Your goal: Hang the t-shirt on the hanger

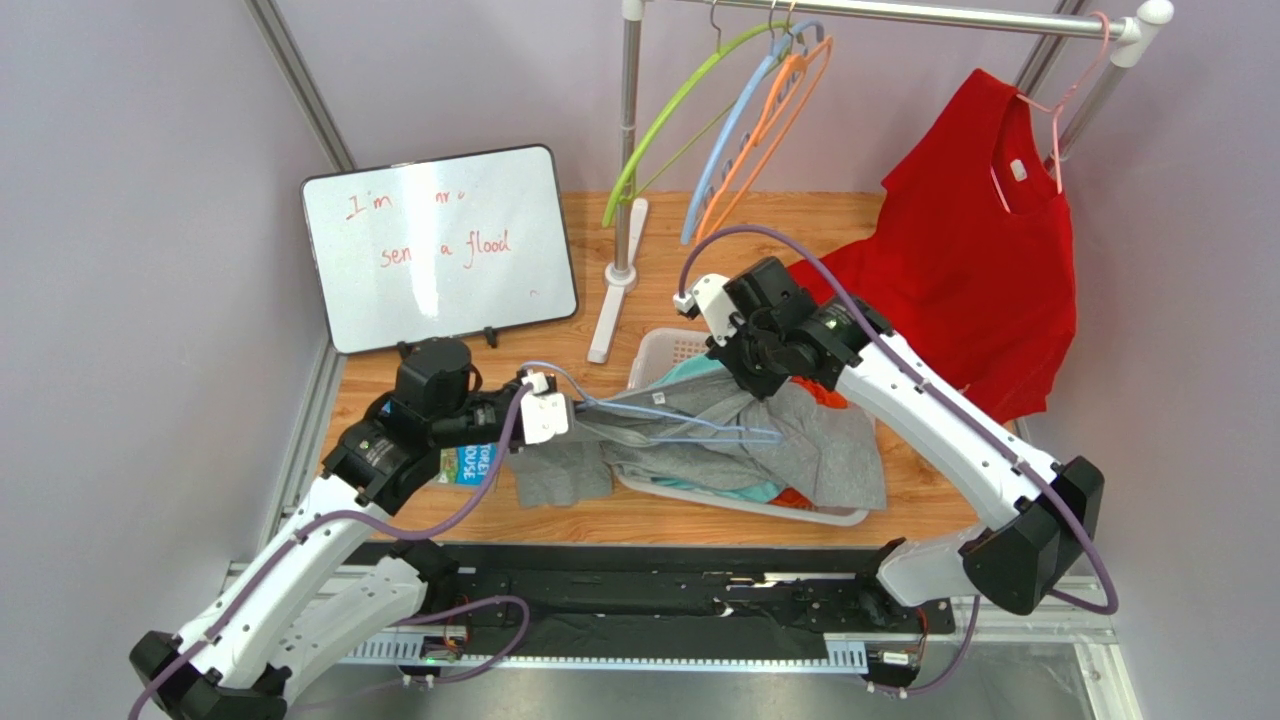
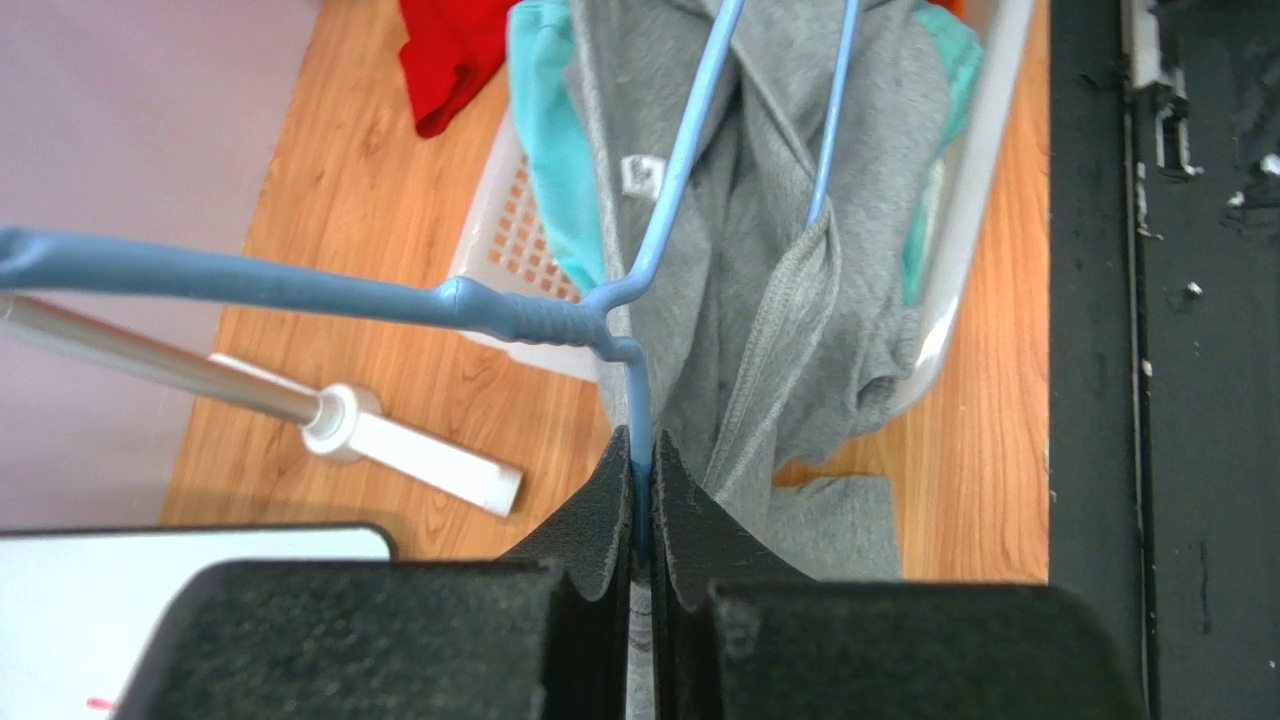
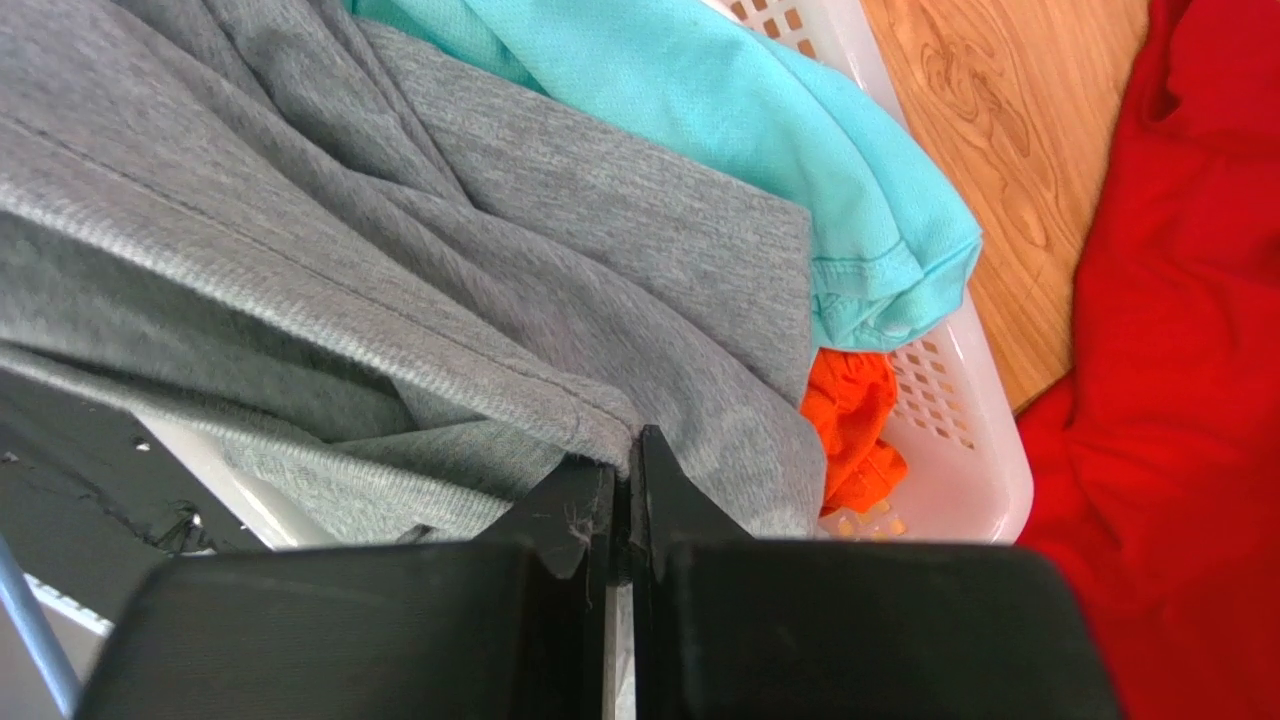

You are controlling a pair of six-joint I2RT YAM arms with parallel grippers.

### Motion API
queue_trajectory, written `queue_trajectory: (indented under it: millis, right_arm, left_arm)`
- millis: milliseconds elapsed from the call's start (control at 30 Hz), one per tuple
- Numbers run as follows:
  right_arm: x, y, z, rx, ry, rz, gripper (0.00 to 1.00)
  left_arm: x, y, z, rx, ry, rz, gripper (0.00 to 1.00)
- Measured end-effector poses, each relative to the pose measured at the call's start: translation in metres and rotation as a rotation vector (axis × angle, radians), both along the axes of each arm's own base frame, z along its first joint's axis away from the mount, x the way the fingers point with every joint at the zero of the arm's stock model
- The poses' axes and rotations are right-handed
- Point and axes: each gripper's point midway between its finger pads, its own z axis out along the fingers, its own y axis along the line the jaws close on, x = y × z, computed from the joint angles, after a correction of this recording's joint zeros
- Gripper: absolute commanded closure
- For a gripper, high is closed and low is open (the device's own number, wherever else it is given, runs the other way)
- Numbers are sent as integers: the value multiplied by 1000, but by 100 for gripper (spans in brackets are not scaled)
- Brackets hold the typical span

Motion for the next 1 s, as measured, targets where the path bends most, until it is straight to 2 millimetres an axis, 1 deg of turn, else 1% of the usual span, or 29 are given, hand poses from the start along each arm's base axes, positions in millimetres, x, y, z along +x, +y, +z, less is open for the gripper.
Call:
queue_trajectory:
  millis: [67, 167, 300, 433, 567, 600, 700, 833, 1000]
  right_arm:
    - [1, -6, 2, 14, 10, -14, 100]
    - [5, -17, -2, 40, 45, -51, 100]
    - [6, -26, -4, 95, 96, -72, 100]
    - [2, -30, 0, 132, 124, -70, 100]
    - [-5, -35, 12, 163, 126, -69, 100]
    - [-6, -35, 15, 169, 122, -65, 100]
    - [-9, -35, 26, 186, 105, -58, 100]
    - [-10, -36, 35, 193, 96, -58, 100]
    - [-14, -41, 35, 180, 111, -65, 100]
  left_arm:
    - [7, 6, 5, -24, 10, 47, 100]
    - [17, 14, 12, -65, 5, 118, 100]
    - [21, 17, 11, -71, 2, 139, 100]
    - [30, 18, 1, -36, 3, 158, 100]
    - [45, 18, -20, 35, 28, 183, 100]
    - [48, 18, -22, 44, 34, 187, 100]
    - [58, 18, -25, 72, 40, 210, 100]
    - [68, 12, -23, 107, 26, 232, 100]
    - [74, 4, -36, 176, 28, 247, 100]
